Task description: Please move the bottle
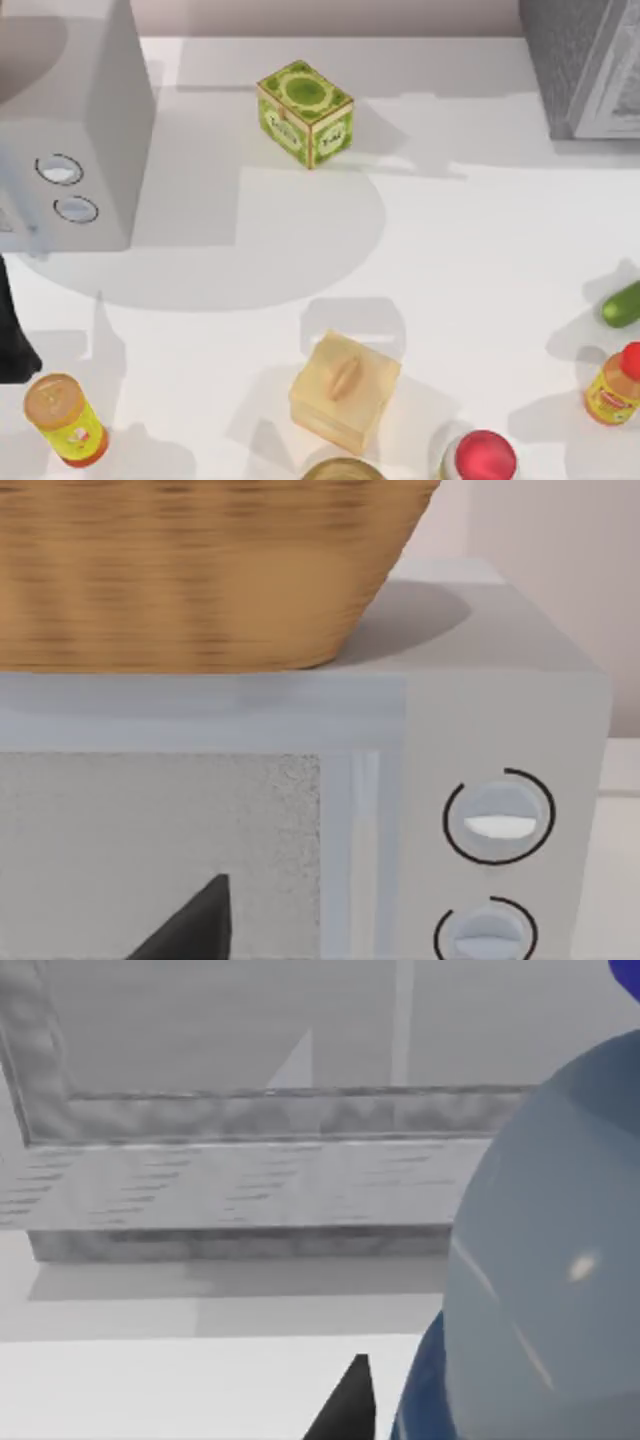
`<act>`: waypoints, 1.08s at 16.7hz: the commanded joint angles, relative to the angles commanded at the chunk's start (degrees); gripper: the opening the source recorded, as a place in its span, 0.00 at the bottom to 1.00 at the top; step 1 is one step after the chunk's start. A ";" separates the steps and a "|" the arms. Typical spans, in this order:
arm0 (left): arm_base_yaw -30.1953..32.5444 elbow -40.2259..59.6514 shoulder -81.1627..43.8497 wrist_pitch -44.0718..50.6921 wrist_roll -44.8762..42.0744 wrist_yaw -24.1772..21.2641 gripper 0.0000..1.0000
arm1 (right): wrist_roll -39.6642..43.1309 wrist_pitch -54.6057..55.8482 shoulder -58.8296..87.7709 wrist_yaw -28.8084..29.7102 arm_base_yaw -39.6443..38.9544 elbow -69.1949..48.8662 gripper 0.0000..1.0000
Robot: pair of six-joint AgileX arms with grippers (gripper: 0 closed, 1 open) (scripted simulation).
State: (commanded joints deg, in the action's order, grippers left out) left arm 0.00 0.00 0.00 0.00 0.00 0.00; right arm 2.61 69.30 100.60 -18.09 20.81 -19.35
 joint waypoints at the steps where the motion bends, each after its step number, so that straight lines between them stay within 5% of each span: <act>1: 0.00 0.00 0.00 0.00 0.00 0.00 1.00 | -0.07 0.72 1.35 0.17 -0.25 -0.75 0.00; 16: 0.00 0.00 0.00 0.00 0.00 0.00 1.00 | -0.54 8.74 18.51 3.47 -2.73 -9.77 0.00; 18: 0.00 0.00 0.00 0.00 0.00 0.00 1.00 | -0.54 8.74 18.51 3.47 -2.73 -9.77 0.15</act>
State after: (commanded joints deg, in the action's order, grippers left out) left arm 0.00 0.00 0.00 0.00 0.00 0.00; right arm 2.07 78.04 119.11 -14.62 18.08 -29.13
